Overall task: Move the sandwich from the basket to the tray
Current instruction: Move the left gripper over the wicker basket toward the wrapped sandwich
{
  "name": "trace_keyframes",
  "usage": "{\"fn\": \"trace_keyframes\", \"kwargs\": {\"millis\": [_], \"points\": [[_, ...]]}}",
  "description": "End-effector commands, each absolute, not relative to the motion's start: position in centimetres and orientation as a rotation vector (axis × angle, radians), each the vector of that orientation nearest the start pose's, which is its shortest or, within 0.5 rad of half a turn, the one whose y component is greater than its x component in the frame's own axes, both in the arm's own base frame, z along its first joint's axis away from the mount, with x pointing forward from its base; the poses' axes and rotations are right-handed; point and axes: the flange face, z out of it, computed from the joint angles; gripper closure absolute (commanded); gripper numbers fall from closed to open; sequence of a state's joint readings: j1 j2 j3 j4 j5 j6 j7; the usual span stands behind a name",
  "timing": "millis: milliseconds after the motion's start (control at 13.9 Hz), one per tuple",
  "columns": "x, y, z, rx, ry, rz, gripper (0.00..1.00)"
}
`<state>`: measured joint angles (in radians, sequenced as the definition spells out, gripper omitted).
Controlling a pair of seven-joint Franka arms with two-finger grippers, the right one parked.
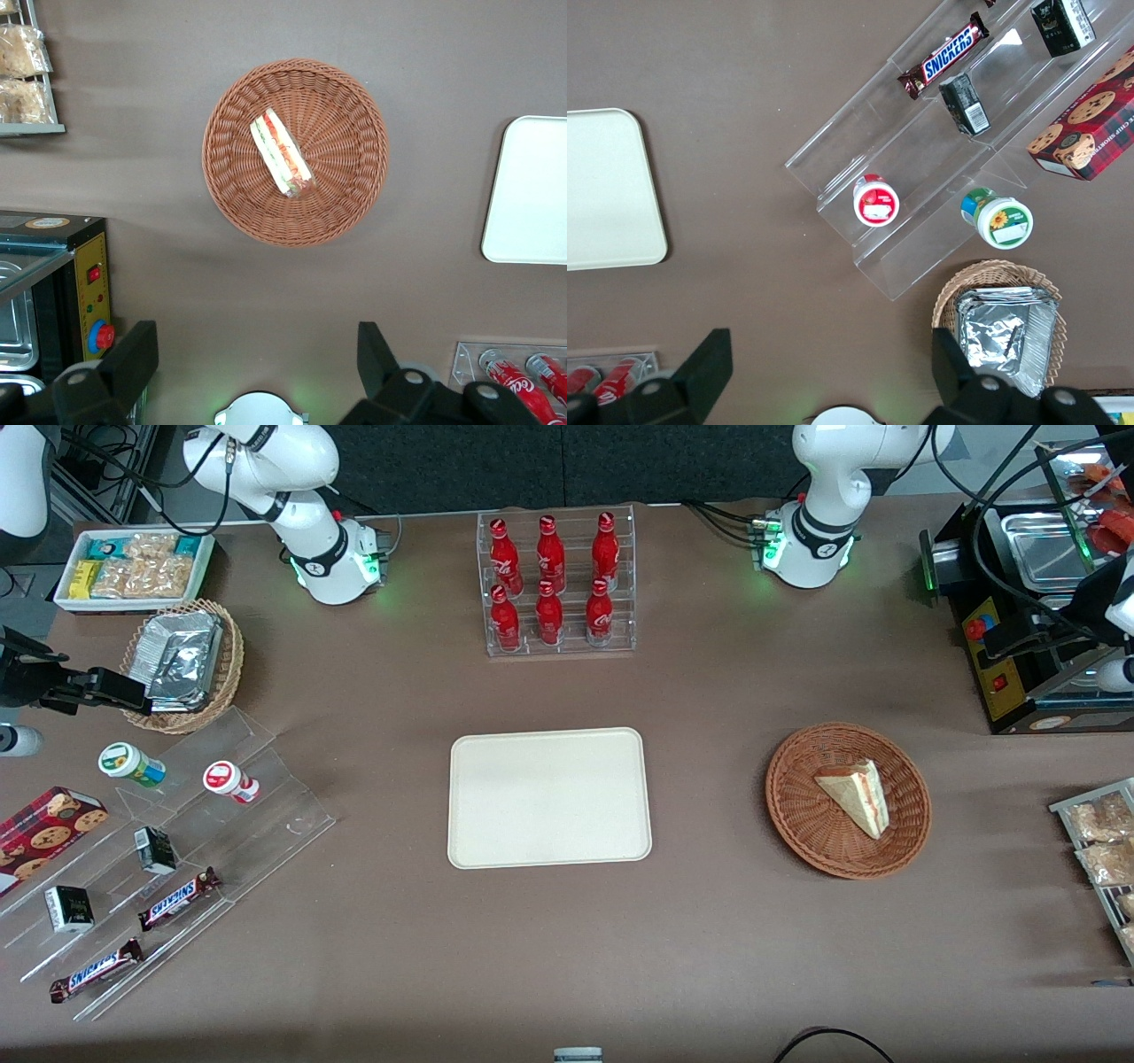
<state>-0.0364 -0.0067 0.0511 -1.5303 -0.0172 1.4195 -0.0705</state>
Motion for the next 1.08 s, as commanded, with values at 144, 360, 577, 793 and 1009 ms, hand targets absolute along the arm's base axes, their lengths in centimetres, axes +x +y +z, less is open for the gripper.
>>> {"fn": "trace_keyframes", "kwargs": {"millis": [144,360,577,793,1009], "points": [[53.8,0.7,62.8,-3.147,-0.145,0.163,0.01],[54.9,0.7,60.8,-3.131,-0.22,0.203,0.01],[56.8,0.7,57.1,-3.108,-0.369,0.209,0.01],[57.3,0.2,51.7,-3.031,-0.725,0.187,0.01],[56.8,-1.3,46.0,-2.961,-0.979,0.133,0.0]]}}
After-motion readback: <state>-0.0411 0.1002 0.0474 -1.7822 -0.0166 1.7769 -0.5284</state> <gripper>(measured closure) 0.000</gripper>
